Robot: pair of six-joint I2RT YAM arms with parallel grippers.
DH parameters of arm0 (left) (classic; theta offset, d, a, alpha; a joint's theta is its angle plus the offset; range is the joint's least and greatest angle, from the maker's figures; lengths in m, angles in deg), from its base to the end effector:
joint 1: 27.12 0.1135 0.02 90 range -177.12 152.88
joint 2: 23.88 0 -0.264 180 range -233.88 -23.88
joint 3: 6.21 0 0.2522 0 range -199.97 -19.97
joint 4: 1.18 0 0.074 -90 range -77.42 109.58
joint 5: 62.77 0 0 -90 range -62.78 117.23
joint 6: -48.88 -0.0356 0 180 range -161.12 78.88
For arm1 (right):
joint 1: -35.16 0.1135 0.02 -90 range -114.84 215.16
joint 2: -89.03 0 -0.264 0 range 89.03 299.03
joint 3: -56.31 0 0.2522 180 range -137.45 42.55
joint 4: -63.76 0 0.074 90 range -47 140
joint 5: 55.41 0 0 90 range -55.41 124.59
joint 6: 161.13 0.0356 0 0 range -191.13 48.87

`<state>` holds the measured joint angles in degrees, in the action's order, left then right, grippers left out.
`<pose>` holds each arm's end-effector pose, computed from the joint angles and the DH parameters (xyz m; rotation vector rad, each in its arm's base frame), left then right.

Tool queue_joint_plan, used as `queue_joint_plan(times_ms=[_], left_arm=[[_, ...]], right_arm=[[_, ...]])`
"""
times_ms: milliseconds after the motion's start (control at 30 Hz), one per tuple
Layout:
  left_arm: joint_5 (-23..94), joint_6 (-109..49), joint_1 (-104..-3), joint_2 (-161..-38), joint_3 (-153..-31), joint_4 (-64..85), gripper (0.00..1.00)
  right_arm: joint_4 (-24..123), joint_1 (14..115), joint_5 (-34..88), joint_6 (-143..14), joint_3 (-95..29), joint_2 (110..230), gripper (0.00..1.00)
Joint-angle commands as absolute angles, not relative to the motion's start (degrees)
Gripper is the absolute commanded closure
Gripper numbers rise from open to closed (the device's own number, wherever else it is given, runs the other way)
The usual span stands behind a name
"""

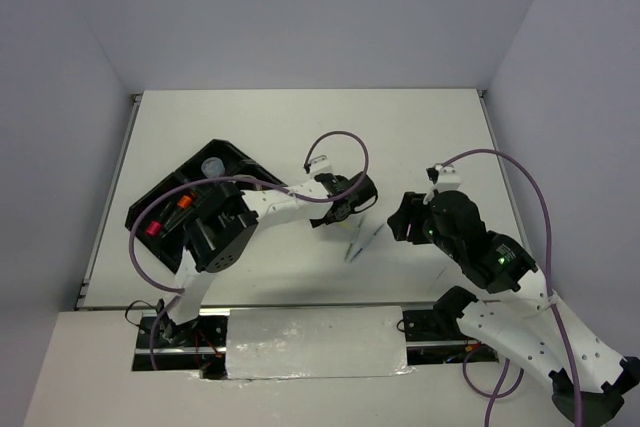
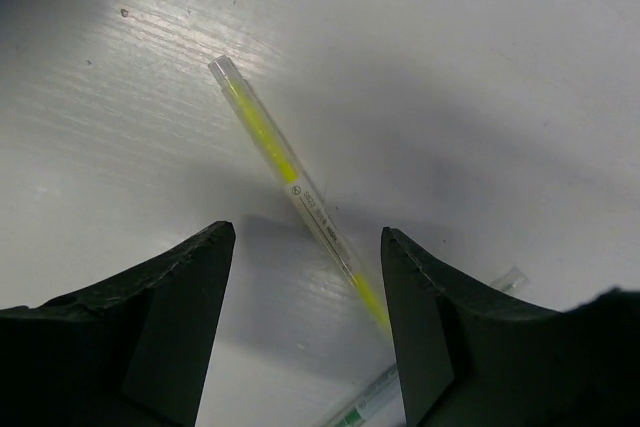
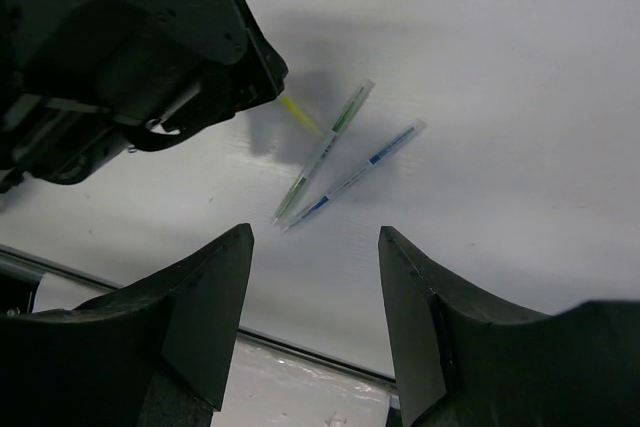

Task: Sort the stationery into containers
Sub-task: Pick up the pen from the center of the board.

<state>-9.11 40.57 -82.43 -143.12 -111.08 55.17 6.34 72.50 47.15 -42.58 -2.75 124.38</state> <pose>0.2605 -0.3392 0.1844 -0.6872 2.3378 -0.0918 0.1049 0.0703 0.3073 -0.0389 2.1745 0.4311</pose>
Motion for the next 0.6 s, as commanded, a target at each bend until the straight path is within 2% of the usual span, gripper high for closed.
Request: queue_joint_plan(times_ms=[0, 233, 267, 367, 467, 567], left_arm=[[-9.8, 42.8, -82.1, -145.1, -111.6, 53.4, 0.28], [-9.6, 43.2, -81.6, -146.0, -110.6, 51.3, 0.35], [-9.4, 43.5, -81.4, -146.1, -110.4, 51.4, 0.39], [-9.3, 43.3, -81.3, -146.2, -109.4, 51.3, 0.45], [-8.7, 42.9, -81.2, -146.6, -107.9, 50.5, 0.56], [-7.7, 42.6, -80.8, -147.0, -106.8, 50.2, 0.60]], right_arm=[[9.0, 72.3, 45.9, -43.6, -2.1, 123.7, 0.39], [9.4, 72.4, 44.7, -44.0, -1.8, 123.7, 0.39], [9.6, 72.3, 44.5, -44.0, -1.7, 123.7, 0.39], [9.7, 72.4, 44.4, -43.9, -1.5, 123.7, 0.39], [10.3, 72.4, 44.0, -43.9, -1.1, 123.4, 0.39], [10.4, 72.3, 43.7, -43.9, -1.0, 123.7, 0.39]])
